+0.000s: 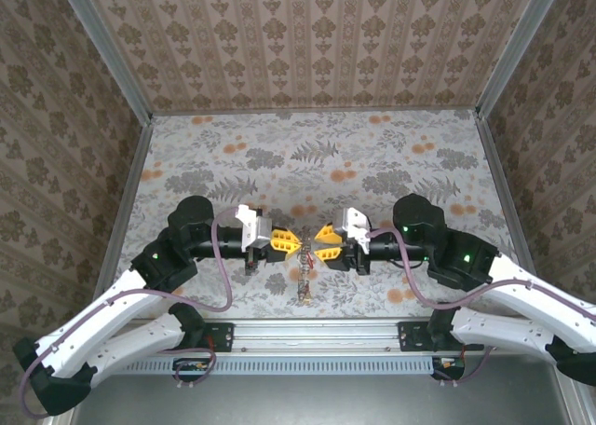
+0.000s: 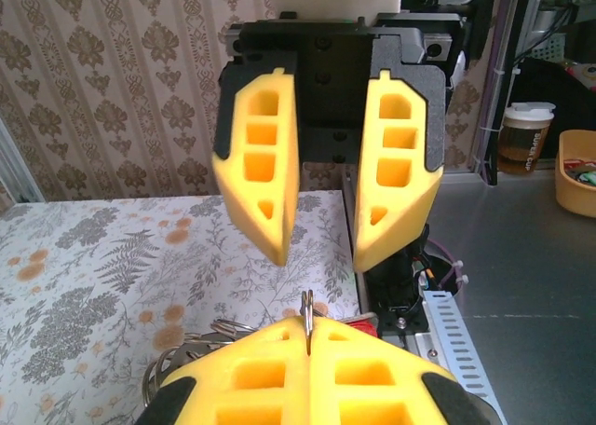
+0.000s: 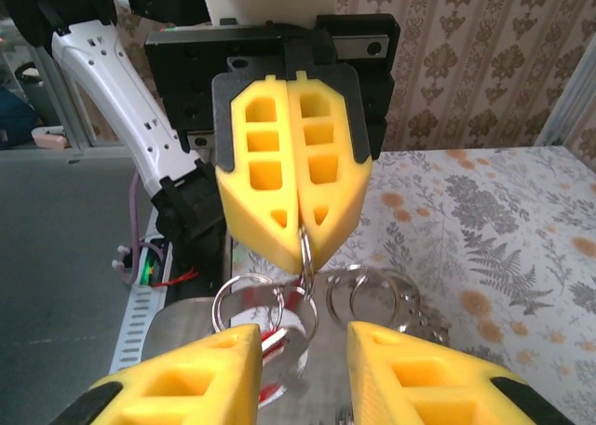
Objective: Put the keys on the keyring
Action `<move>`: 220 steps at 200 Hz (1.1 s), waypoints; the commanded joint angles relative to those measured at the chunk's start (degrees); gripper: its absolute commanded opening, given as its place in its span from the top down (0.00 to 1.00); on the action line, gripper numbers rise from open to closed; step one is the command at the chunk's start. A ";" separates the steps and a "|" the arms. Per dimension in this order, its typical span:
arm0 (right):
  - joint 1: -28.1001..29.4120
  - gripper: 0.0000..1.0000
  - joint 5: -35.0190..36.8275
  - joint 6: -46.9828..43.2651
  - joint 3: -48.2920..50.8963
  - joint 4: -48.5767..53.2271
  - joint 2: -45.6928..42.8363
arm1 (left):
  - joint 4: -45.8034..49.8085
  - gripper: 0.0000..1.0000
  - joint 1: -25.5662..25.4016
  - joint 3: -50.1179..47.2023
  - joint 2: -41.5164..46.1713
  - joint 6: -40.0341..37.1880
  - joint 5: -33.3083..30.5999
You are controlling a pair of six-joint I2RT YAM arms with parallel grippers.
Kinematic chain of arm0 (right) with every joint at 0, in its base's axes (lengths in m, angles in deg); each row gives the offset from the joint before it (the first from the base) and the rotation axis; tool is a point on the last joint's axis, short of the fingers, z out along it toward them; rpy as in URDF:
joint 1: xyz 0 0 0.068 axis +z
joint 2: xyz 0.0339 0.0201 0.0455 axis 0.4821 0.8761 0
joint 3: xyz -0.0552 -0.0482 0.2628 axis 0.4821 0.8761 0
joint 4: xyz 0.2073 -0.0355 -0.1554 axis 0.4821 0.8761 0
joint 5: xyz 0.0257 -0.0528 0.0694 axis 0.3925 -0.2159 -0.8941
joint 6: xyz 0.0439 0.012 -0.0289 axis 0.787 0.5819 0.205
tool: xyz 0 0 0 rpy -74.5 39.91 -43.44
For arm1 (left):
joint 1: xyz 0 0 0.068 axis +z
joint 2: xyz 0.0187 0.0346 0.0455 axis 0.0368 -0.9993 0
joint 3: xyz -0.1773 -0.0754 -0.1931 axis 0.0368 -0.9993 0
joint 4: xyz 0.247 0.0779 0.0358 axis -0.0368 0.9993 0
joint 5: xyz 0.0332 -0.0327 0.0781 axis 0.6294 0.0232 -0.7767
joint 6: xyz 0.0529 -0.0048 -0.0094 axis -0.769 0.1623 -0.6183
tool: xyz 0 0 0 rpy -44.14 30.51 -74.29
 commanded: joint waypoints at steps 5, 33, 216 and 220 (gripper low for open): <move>-0.28 0.67 -2.84 1.43 0.19 -4.79 2.16 | -2.51 1.00 0.30 -0.29 0.16 1.11 2.72; -0.27 0.67 -5.09 1.18 -0.26 -5.58 4.18 | -2.37 1.00 0.30 -0.31 0.16 0.95 2.88; 1.07 1.00 7.36 -9.27 -9.39 11.27 11.39 | 22.14 0.95 -7.73 11.08 -6.62 -10.46 -21.73; 1.20 1.00 7.45 -9.35 -9.58 11.48 11.51 | 22.25 0.95 -7.74 11.22 -6.89 -10.53 -21.81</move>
